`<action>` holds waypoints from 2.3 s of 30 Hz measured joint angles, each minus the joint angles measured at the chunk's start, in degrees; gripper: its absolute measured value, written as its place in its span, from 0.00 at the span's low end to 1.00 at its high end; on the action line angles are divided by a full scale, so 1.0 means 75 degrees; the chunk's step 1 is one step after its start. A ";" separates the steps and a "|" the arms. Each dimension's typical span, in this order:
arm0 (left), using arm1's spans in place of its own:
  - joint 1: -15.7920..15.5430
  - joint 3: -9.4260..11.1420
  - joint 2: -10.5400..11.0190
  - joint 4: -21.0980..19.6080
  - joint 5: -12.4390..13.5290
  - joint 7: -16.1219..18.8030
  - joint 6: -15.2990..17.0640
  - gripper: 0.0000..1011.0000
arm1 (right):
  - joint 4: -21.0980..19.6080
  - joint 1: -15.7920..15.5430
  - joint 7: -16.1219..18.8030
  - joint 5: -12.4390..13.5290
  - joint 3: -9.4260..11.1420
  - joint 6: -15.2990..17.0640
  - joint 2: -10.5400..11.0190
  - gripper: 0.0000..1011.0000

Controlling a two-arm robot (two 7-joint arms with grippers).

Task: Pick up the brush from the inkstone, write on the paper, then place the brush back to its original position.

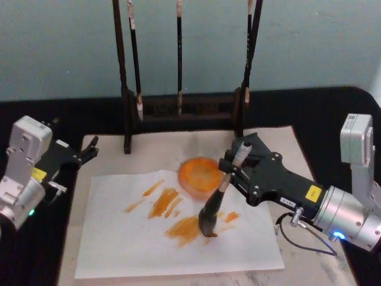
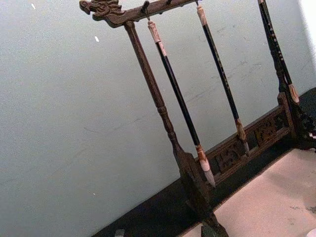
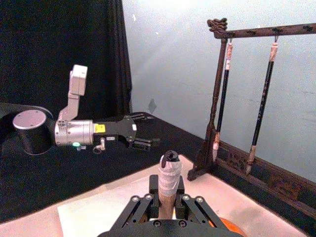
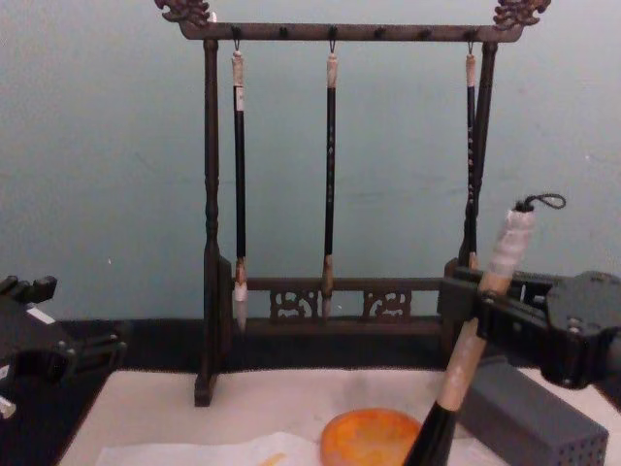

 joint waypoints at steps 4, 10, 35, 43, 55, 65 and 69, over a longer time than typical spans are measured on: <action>0.0001 0.0000 0.0000 0.0000 0.0000 0.0000 0.0000 0.99 | 0.0067 0.0015 -0.0028 -0.0108 0.0015 -0.0047 -0.0039 0.17; 0.0000 0.0000 0.0000 0.0000 0.0000 0.0000 0.0000 0.99 | 0.0171 0.0069 -0.0073 -0.0282 0.0068 -0.0140 -0.0109 0.17; 0.0000 0.0000 0.0000 0.0000 0.0000 0.0000 0.0000 0.99 | 0.0598 0.0341 -0.0172 -0.0904 0.0205 -0.0334 -0.0402 0.17; 0.0000 0.0000 0.0000 0.0000 0.0000 0.0000 0.0000 0.99 | 0.0707 0.0396 -0.0167 -0.0951 0.0267 -0.0352 -0.0470 0.17; 0.0000 0.0000 0.0000 0.0000 0.0000 0.0000 0.0000 0.99 | 0.0807 0.0446 -0.0194 -0.1048 0.0333 -0.0353 -0.0523 0.17; 0.0000 0.0000 0.0000 0.0000 0.0000 0.0000 0.0000 0.99 | 0.0828 0.0475 -0.0264 -0.1133 0.0434 -0.0388 -0.0550 0.17; 0.0000 0.0000 0.0000 0.0000 0.0000 0.0000 0.0000 0.99 | 0.0849 0.0479 -0.0301 -0.1204 0.0457 -0.0413 -0.0566 0.17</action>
